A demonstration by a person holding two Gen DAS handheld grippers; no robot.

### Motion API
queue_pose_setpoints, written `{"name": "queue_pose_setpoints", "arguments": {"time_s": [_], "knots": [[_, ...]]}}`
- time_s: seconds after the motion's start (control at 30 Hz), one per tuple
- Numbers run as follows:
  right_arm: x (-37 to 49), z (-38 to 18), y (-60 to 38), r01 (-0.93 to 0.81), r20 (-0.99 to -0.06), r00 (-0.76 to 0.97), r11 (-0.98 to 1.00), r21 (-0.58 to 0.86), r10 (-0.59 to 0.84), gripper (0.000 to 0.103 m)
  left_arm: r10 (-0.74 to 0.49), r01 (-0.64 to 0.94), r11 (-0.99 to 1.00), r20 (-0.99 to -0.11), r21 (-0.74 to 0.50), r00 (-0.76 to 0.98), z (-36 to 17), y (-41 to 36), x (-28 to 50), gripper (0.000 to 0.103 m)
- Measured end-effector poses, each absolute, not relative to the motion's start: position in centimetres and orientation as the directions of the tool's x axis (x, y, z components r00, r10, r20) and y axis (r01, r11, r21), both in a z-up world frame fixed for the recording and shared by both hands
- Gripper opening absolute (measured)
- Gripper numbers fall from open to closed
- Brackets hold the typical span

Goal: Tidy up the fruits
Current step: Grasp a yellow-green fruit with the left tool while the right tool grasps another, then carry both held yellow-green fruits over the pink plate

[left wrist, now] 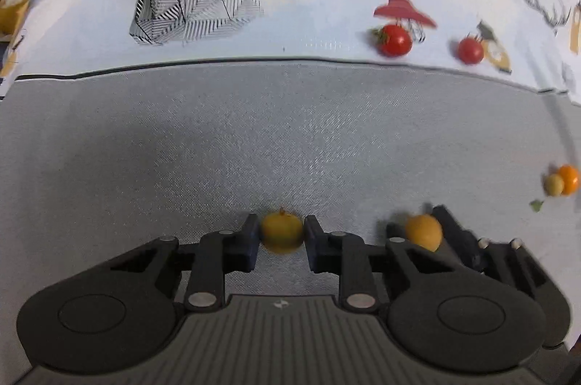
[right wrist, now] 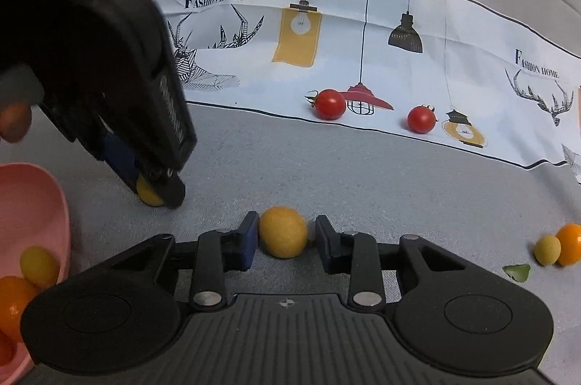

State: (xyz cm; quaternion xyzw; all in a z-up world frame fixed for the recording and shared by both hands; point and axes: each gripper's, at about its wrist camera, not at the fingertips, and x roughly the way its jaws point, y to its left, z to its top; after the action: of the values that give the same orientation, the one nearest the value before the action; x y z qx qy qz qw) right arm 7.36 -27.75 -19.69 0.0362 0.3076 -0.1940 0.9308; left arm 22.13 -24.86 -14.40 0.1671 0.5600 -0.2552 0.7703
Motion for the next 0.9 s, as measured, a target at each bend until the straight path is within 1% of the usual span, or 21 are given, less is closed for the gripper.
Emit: {"name": "queue_pose_setpoints", "arguments": {"time_s": [0.1, 0.23, 0.33, 0.47, 0.6, 0.77, 0.9], "knots": [[6.5, -18.9, -28.2, 0.429, -0.596, 0.71, 0.901, -0.057, -0.376, 0.034, -0.226, 0.57, 0.821, -0.936, -0.034, 0.269, -12.7, -24.1, 21.0, 0.029], [4.0, -16.2, -28.7, 0.474, -0.583, 0.705, 0.88, -0.035, -0.404, 0.035, -0.292, 0.58, 0.812, -0.903, -0.06, 0.315, -9.0, -22.0, 17.8, 0.029], [1.2, -14.0, -27.9, 0.48, -0.566, 0.706, 0.875, -0.06, -0.426, 0.035, -0.336, 0.587, 0.806, -0.878, -0.081, 0.34, -6.5, -20.1, 15.2, 0.029], [-2.5, -11.4, -25.7, 0.47, -0.565, 0.707, 0.88, -0.074, -0.425, 0.035, -0.365, 0.59, 0.803, -0.851, -0.082, 0.379, -3.6, -16.8, 11.1, 0.029], [-5.5, -9.1, -22.5, 0.422, -0.589, 0.715, 0.904, -0.067, -0.377, 0.035, -0.364, 0.563, 0.822, -0.839, -0.085, 0.405, -1.0, -11.7, 7.0, 0.029], [-8.3, -6.5, -17.2, 0.334, -0.624, 0.732, 0.942, -0.022, -0.274, 0.035, -0.346, 0.521, 0.851, -0.822, -0.072, 0.452, 0.9, -5.5, 3.0, 0.029], [-9.9, -4.7, -12.8, 0.261, -0.622, 0.753, 0.965, -0.019, -0.216, 0.035, -0.347, 0.49, 0.867, -0.816, -0.09, 0.463, 1.9, -1.2, 0.4, 0.029]]}}
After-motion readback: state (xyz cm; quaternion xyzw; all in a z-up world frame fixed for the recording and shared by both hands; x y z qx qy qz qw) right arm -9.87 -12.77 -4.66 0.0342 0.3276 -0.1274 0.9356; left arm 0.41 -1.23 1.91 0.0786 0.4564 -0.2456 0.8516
